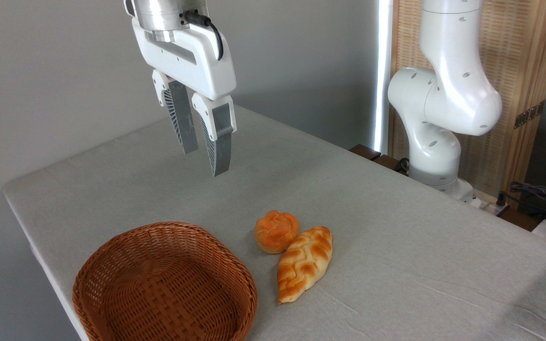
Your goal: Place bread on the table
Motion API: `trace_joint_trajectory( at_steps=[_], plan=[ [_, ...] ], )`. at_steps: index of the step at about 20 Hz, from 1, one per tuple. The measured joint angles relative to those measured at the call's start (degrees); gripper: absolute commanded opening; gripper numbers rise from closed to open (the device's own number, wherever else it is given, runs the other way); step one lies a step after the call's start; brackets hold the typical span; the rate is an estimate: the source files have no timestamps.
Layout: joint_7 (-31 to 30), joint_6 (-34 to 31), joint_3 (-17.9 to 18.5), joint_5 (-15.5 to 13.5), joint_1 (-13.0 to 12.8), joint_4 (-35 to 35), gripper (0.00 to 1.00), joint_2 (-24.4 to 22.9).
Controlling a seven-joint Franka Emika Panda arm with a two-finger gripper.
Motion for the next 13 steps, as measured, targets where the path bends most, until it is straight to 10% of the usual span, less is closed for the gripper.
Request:
trace_joint_trajectory(
  at_steps=[13],
  plan=[
    [-2.02, 0.42, 0.3, -0.01, -0.05, -0.32, 1.0, -0.26]
  ],
)
